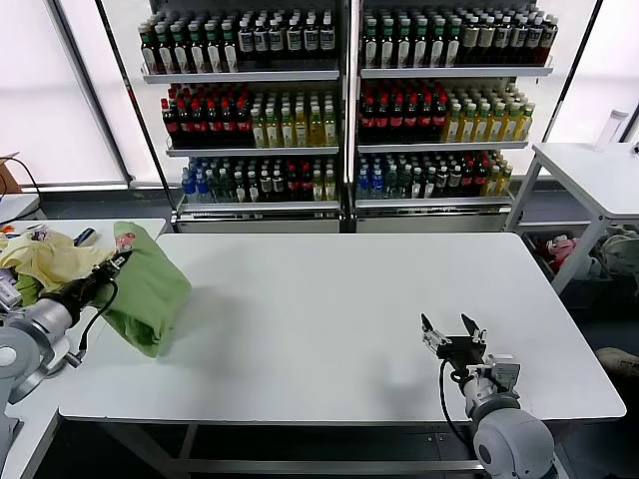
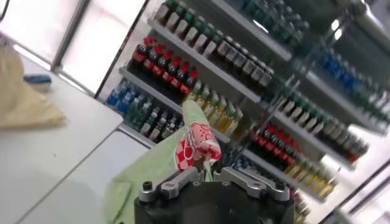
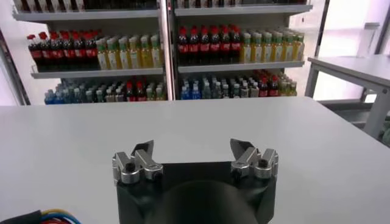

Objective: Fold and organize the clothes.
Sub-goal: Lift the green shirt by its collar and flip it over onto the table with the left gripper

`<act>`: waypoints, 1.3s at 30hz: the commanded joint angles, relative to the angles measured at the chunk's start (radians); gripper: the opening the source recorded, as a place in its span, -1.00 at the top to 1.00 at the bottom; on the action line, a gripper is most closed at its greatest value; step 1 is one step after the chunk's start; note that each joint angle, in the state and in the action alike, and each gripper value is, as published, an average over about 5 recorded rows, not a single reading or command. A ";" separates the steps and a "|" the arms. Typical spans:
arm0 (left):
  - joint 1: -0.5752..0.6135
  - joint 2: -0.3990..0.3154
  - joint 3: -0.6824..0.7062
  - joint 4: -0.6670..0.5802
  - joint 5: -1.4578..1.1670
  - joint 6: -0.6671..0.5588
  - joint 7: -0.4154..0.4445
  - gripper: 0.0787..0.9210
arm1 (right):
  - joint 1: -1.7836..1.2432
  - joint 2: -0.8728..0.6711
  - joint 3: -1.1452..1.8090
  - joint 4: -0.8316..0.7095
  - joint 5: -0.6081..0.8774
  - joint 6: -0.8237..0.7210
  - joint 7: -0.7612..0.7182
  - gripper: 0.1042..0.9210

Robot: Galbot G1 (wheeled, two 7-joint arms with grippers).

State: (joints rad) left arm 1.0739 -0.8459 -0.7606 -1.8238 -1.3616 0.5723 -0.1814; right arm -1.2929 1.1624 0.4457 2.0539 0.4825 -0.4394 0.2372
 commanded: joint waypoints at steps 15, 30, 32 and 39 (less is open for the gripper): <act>-0.285 -0.437 0.902 0.082 0.915 -0.011 -0.129 0.91 | 0.005 0.039 0.014 -0.002 -0.031 0.003 -0.004 -0.76; -0.350 -0.527 0.987 0.129 1.001 -0.166 -0.156 0.39 | 0.078 0.010 -0.018 -0.030 -0.007 -0.009 -0.013 -0.76; -0.321 -0.495 0.958 0.064 1.003 -0.184 -0.165 0.26 | 0.088 0.008 -0.039 -0.030 -0.002 -0.007 -0.012 -0.76; -0.145 -0.362 0.726 -0.131 0.990 -0.229 -0.165 -0.23 | 0.174 0.027 -0.184 -0.089 0.002 -0.002 0.007 -0.76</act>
State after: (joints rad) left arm 0.7960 -1.2903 0.1246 -1.7741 -0.4226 0.4309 -0.3273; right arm -1.2074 1.1705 0.4007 2.0192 0.4804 -0.4417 0.2315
